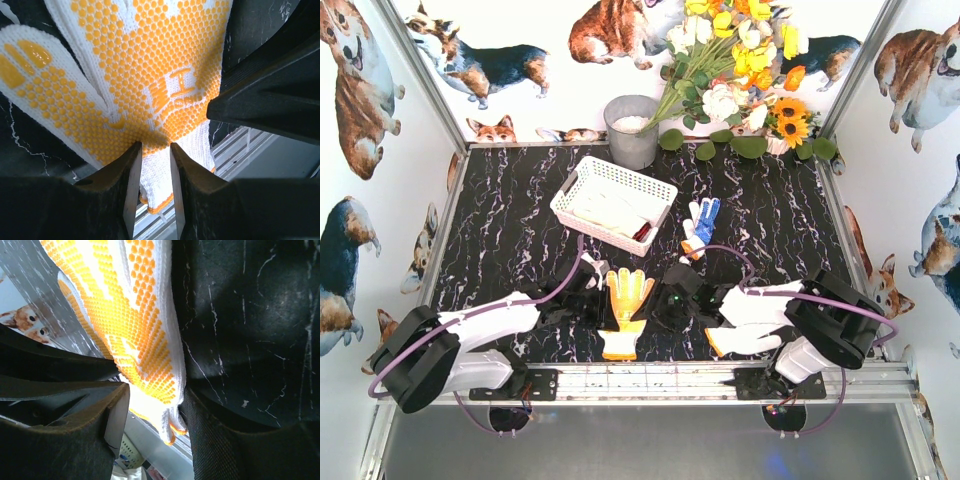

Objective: Put the gloves into the storage basket
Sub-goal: Pair the glove with the glove.

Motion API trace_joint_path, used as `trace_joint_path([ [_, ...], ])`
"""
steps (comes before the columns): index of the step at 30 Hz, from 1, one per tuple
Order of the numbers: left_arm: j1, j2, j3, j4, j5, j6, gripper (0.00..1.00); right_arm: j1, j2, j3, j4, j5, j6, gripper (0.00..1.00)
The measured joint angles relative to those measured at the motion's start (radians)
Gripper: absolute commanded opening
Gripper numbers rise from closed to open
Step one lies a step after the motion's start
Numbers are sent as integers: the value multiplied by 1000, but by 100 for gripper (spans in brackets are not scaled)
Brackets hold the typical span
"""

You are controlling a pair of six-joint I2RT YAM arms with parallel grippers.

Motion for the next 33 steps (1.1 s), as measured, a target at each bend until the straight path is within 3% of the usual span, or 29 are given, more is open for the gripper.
trace_joint_path([
  [19,4,2,-17,31,5,-46,25,15,77,-4,146,-60,67,53],
  [21,5,0,-18,33,6,-54,26,16,85,-3,158,-66,67,48],
  [24,5,-14,-26,34,6,-63,27,17,95,-3,164,-70,66,31],
  [28,6,-25,-27,29,6,-73,40,20,105,-5,149,-64,67,5],
  [30,10,-39,-14,-1,6,-67,47,19,108,-6,142,-62,69,0],
  [33,23,-60,32,-98,-16,-39,57,11,108,-6,134,-63,71,0],
])
